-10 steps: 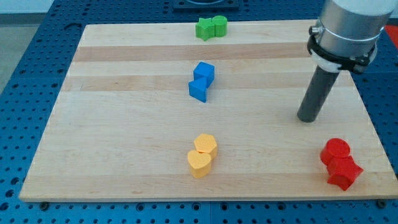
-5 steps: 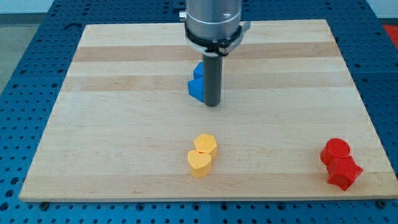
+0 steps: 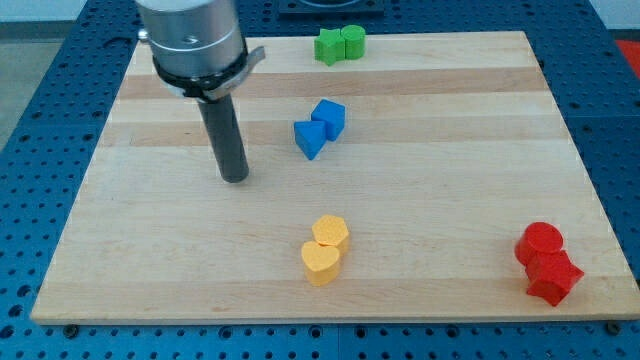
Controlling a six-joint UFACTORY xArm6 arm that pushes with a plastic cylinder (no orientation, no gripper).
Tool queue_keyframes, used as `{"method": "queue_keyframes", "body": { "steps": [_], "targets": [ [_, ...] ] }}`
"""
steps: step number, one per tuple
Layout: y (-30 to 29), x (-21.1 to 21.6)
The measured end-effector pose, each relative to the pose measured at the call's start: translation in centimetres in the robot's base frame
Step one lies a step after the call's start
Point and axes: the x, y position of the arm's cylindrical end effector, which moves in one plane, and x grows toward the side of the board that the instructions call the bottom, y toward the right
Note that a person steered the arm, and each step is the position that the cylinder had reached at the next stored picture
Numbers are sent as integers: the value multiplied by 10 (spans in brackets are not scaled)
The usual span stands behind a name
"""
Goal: Slide blue triangle along with the blue cube towards the top center
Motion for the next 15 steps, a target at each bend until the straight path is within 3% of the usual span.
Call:
{"method": "queue_keyframes", "body": {
  "steps": [4, 8, 11, 13, 15],
  "targets": [
    [69, -42],
    [69, -7],
    [82, -57],
    [61, -38],
    [85, -24]
  ]
}}
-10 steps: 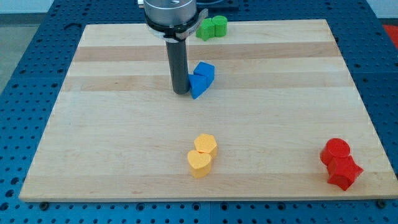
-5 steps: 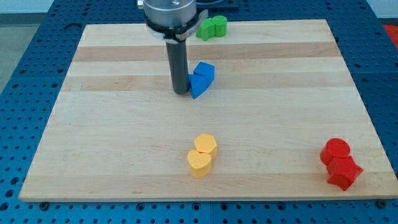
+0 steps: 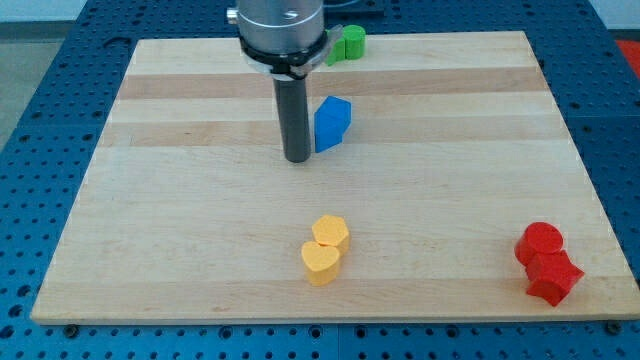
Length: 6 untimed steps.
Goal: Slide blue triangle along with the blue cube towards the top center
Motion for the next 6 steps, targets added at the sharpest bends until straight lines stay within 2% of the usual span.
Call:
{"method": "queue_keyframes", "body": {
  "steps": [1, 4, 6],
  "targets": [
    [19, -3],
    [27, -70],
    [27, -51]
  ]
}}
